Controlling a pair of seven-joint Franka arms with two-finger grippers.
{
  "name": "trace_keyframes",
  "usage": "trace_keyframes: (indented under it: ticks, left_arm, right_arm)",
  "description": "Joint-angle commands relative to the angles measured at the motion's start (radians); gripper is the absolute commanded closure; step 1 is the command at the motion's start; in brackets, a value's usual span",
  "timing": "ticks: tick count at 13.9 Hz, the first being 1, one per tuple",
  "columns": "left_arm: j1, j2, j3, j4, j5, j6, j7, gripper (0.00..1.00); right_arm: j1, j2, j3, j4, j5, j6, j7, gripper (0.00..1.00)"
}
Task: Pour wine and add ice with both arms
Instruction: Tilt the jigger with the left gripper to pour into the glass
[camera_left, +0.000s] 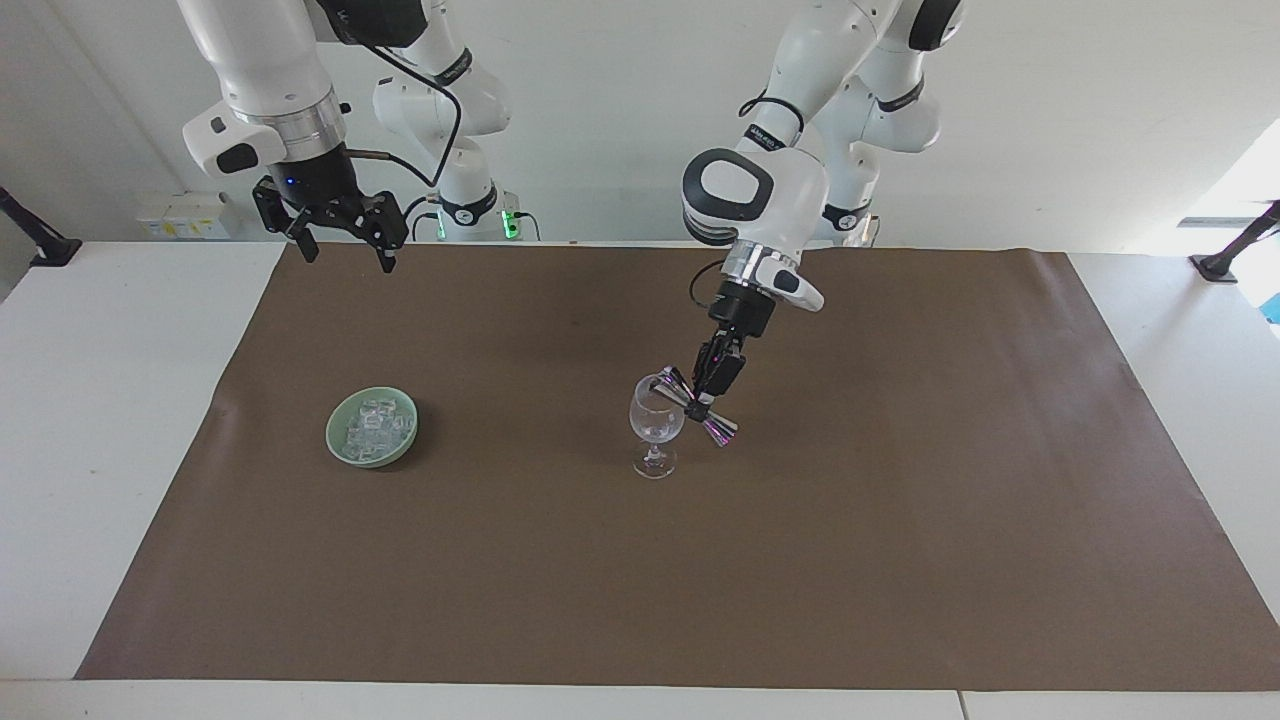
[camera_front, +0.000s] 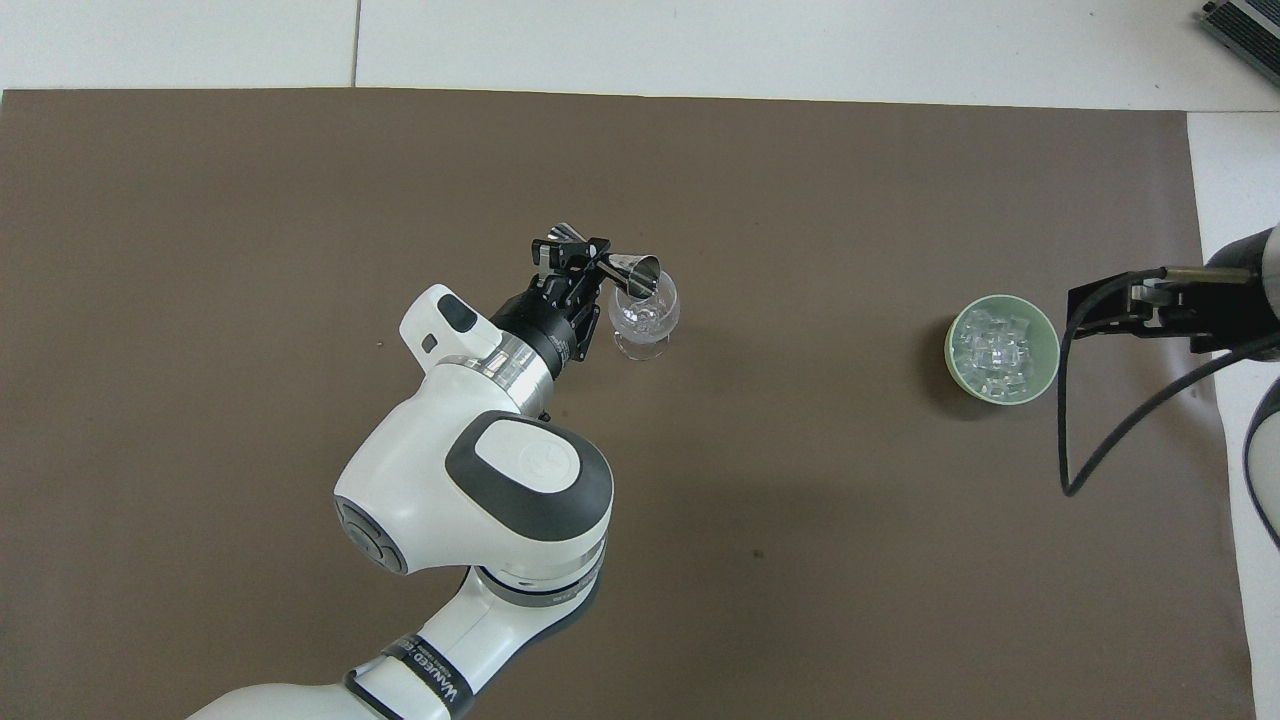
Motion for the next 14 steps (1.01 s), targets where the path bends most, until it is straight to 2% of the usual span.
trace_keyframes:
  ticks: [1, 14]
  left_arm:
    - [-0.022, 0.016, 0.011, 0.021, 0.011, 0.03, 0.035, 1.0]
    - [-0.024, 0.016, 0.011, 0.023, 0.012, 0.035, 0.15, 1.0]
  right_arm:
    - [-0.007, -0.023, 0.003, -0.022, 0.004, -0.008, -0.027, 0.0]
    - [-0.007, -0.023, 0.003, -0.022, 0.004, -0.008, -0.027, 0.0]
